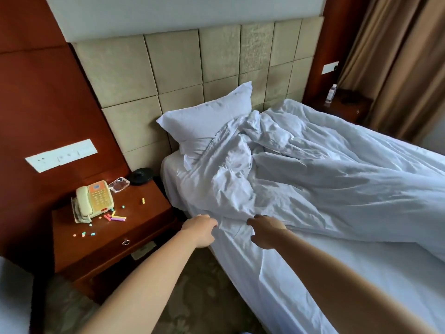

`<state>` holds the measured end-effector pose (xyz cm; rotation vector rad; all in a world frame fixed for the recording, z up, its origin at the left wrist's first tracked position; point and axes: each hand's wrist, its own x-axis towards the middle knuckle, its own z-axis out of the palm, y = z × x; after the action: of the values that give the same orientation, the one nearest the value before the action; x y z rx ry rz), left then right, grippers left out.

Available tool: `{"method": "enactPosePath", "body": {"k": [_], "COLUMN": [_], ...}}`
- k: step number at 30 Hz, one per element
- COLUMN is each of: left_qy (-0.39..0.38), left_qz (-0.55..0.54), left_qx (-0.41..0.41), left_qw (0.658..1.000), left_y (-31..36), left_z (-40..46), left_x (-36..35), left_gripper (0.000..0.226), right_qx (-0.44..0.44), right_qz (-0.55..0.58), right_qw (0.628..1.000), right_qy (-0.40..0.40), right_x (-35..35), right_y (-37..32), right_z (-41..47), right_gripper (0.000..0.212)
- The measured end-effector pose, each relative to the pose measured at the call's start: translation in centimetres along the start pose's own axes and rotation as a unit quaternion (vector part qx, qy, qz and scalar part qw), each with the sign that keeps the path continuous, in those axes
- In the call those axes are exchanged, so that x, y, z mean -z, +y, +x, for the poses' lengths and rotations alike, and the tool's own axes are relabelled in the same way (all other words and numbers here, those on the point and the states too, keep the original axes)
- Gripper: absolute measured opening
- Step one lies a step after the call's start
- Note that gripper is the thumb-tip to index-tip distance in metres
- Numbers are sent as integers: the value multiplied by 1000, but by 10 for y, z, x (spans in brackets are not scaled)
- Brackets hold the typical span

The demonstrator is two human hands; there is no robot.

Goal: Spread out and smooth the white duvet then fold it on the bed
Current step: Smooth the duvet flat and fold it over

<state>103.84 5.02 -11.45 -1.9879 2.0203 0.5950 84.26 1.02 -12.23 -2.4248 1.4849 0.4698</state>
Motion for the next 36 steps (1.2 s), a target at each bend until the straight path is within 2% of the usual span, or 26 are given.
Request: {"method": "enactPosePath", "body": {"k": [6,11,15,22,25,27,30,32,36], "left_qy": [-9,-95,-129,-196,-214,-223,-217,-214,-191], "left_qz": [-5,60,90,102,141,175,212,196,138], "left_qx": [-39,-63,-94,-161,-188,-208,-251,-263,-268], "left_qw": [999,992,983,962,948,936,919,920,934], "left_y": [-45,-71,-85,-110,-124,-134,-142,-145,-133], "left_z": [133,233,301,400,437,454,476,487,501], "left_x": [14,3,-3,-35,-47,-51,-46,-42,-10], "left_gripper": [64,69,84,98,103,105,105,107,105], "right_qx": [-40,-66,-100,-111,-153,-195,-284,-344,-424], "right_qz": [45,120,159,128,119,127,191,222,291], "right_qw": [997,985,975,973,963,956,936,912,849], "right_qy": [-41,-101,-120,-154,-187,-180,-85,-9,120], "right_x": [-19,-45,-59,-88,-106,-112,-111,-103,-55], "right_y": [15,21,29,25,18,13,10,10,18], "right_z": [127,222,280,355,387,403,421,428,436], "right_gripper": [46,50,56,94,111,103,61,39,29]}}
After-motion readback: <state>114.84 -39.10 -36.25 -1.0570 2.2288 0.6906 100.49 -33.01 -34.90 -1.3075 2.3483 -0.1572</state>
